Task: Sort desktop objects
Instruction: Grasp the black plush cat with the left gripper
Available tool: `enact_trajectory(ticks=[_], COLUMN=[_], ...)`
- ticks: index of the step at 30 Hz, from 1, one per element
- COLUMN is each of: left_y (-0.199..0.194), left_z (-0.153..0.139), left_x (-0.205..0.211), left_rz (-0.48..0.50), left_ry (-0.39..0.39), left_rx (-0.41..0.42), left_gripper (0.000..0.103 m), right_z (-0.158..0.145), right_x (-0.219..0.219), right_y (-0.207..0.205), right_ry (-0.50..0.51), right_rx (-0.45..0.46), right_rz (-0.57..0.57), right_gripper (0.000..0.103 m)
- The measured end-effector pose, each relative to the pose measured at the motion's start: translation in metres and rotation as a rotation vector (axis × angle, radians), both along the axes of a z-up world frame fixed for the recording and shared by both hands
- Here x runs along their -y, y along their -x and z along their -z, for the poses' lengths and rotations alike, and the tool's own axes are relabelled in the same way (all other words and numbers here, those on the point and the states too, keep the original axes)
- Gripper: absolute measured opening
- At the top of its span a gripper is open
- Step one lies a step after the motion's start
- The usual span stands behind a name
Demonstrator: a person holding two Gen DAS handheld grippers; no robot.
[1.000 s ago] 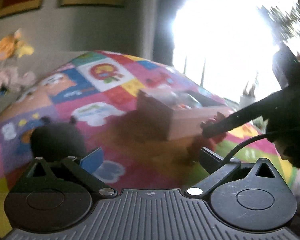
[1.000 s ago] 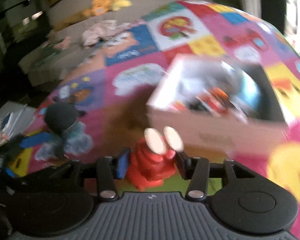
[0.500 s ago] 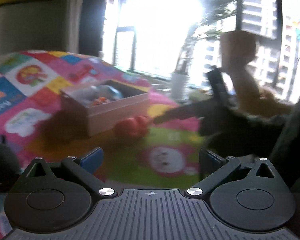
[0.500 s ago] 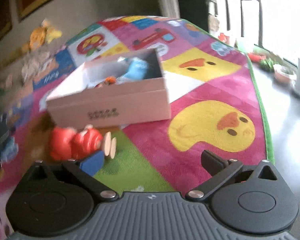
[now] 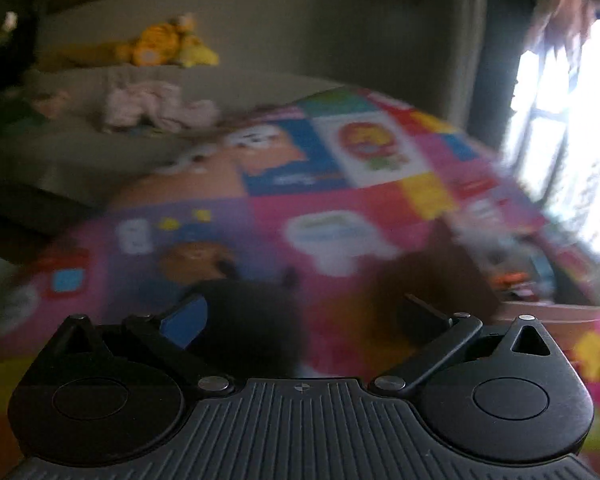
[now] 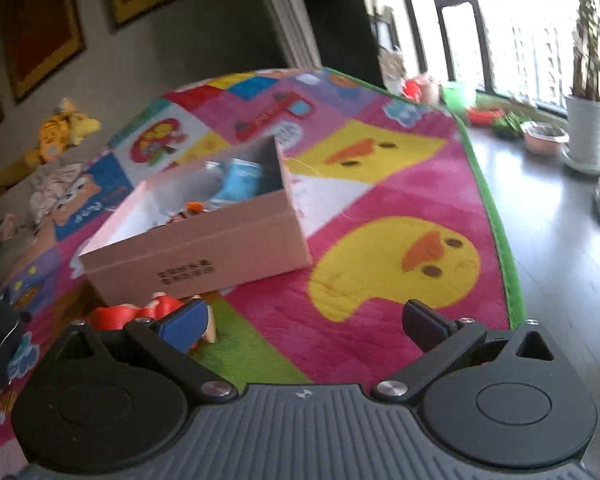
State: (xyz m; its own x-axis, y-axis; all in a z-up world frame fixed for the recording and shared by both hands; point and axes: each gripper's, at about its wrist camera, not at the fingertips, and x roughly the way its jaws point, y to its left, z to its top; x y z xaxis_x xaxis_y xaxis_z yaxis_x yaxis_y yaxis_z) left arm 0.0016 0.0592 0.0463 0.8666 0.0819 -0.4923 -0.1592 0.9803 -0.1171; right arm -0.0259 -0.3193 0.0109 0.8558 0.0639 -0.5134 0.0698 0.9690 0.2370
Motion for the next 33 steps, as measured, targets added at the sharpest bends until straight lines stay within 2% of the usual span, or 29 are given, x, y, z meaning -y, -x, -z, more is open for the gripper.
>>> enact_trajectory(ticks=[5,6,10,13,16,19,20,21,22,24,26,29,33], left_y=[-0.041,-0.048,-0.044,-0.032,-0.028,-0.029,-0.030,-0.030,-0.029,-0.024,-0.016,0.000,0.018], left_z=[0.014,0.018,0.021,0.025,0.033,0.038,0.038,0.037,0.034,0.026,0.015,-0.006,-0.026], left_x=[0.008,0.005,-0.004,-0.008,-0.013,-0.017,-0.018,-0.018,-0.018,-0.017,-0.012,-0.003,0.016], left_rz=[-0.096,-0.111,-0.118,-0.101,-0.065,-0.071,-0.067,-0.062,-0.051,-0.003,0.047,0.179,0.389], left_ry=[-0.224,-0.241,-0.182,-0.146,-0.073,-0.040,-0.039,-0.046,-0.063,-0.104,-0.180,-0.291,-0.341], left_rx=[-0.089,-0.113,-0.151,-0.159,-0.175,-0.167,-0.159,-0.154,-0.155,-0.156,-0.159,-0.203,-0.290], left_gripper=[0.103,0.103,0.103,0.103,0.103,0.103,0.100,0.091,0.091,0.090,0.090,0.091,0.091], right_z=[0.001,0.002,0.003,0.005,0.006,0.007,0.007,0.007,0.007,0.007,0.007,0.007,0.008], right_x=[0.004,0.005,0.006,0.007,0.008,0.008,0.008,0.008,0.008,0.008,0.009,0.012,0.016], right_y=[-0.005,-0.005,-0.006,-0.009,-0.010,-0.010,-0.010,-0.010,-0.011,-0.010,-0.010,-0.009,-0.009], right_ry=[-0.027,-0.033,-0.042,-0.050,-0.056,-0.056,-0.055,-0.055,-0.056,-0.059,-0.065,-0.089,-0.115], right_rx=[-0.039,-0.044,-0.052,-0.072,-0.083,-0.086,-0.087,-0.088,-0.090,-0.088,-0.086,-0.078,-0.071], right_rz=[0.022,0.024,0.025,0.022,0.025,0.026,0.027,0.027,0.027,0.027,0.026,0.027,0.027], right_gripper=[0.103,0.103,0.103,0.103,0.103,0.103,0.103,0.103,0.103,0.103,0.103,0.103,0.103])
